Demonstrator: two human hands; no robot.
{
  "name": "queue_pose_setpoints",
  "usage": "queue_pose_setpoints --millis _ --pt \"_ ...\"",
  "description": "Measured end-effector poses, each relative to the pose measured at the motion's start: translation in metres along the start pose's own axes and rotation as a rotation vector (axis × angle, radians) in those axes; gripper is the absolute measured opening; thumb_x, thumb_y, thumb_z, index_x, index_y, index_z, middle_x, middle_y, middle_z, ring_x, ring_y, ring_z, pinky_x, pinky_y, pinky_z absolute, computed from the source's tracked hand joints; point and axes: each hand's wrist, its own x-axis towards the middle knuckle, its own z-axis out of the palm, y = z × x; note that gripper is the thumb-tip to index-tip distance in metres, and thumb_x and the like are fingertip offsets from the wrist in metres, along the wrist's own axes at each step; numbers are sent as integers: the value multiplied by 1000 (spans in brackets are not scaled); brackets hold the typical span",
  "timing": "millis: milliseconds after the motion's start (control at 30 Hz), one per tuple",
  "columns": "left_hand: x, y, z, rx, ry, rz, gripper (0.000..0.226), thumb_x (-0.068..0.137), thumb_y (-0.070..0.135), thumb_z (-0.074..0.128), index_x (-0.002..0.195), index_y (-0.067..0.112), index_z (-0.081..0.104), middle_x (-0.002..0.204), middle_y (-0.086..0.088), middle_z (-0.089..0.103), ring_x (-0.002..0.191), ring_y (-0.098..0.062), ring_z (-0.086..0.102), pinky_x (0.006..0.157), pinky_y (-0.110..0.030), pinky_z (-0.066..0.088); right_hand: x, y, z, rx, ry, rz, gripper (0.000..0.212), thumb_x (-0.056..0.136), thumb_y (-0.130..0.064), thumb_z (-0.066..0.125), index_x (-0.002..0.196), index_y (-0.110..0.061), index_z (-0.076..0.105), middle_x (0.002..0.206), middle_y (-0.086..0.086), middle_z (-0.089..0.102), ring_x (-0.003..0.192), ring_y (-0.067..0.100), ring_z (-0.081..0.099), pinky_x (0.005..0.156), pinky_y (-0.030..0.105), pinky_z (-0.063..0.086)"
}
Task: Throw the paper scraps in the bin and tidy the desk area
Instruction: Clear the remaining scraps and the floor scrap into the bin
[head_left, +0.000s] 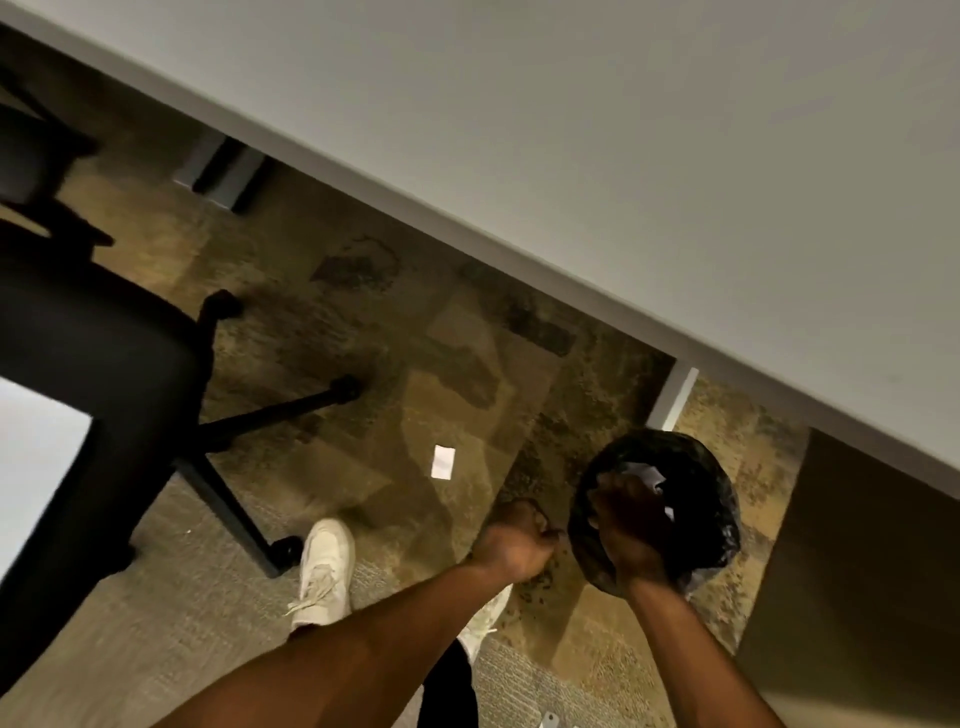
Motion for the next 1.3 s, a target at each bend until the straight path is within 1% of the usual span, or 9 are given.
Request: queue_pose_setpoints --millis 167,233,333,500,633,833,967,1167,1300 --pt "-29 -32 -77 -151 158 -68 22 92 28 78 77 19 64 93 -7 76 86 -15 67 81 -22 47 -15 -65 64 -83 -53 -190 14 93 -9 69 105 -5 73 110 13 74 106 33 68 96 51 52" --pt "-39 -47 -106 -240 220 -72 22 89 19 79 73 19 64 74 7 68 75 -4 61 78 -20 44 -26 -93 86 -143 -102 -229 10 90 -13 71 100 -12 75 105 6 76 100 28 70 92 40 54" --pt "-57 -65 -156 -298 332 -114 14 87 25 81 79 16 73 82 6 77 81 -8 68 75 -19 48 -46 -126 120 -182 -122 -355 13 85 -11 74 88 -23 74 92 -8 75 91 17 70 84 19 51" --pt "-85 -109 -239 -410 539 -108 18 91 24 81 76 22 70 74 7 72 71 -12 68 82 -38 62 -87 -176 179 -225 -300 -441 22 83 -8 72 83 -30 72 89 -7 77 87 15 73 85 38 59" --pt "-113 -145 -300 -523 702 -92 11 93 23 79 86 16 76 79 -1 79 80 -23 78 81 -48 65 -117 -208 220 -285 -353 -541 16 86 -16 72 84 -32 74 82 -16 76 76 4 71 79 33 60" --pt "-167 -215 -389 -479 1032 -101 11 95 31 76 88 24 76 84 9 78 80 -9 74 81 -36 64 -165 -246 275 -337 -402 -652 16 89 -18 73 85 -34 73 81 -21 74 76 -3 69 74 31 61" --pt "-195 -275 -432 -219 1260 -250 17 93 25 79 105 16 71 112 -3 71 107 -21 66 89 -30 52 -192 -265 312 -409 -460 -709 11 90 -27 71 88 -37 72 87 -21 73 80 -2 69 75 33 61" --pt "-213 -344 -453 -129 1147 -585 73 84 32 86 142 4 52 140 -21 50 133 -39 46 111 -52 47 -222 -279 354 -424 -506 -758 14 87 -26 74 86 -40 72 84 -22 73 77 -4 68 70 25 60" --pt "-210 -358 -448 -146 1129 -534 66 89 27 82 141 -4 54 137 -23 52 131 -39 46 111 -50 46 -228 -276 365 -486 -506 -764 19 88 -21 74 83 -39 72 83 -20 73 77 -3 68 70 23 58"
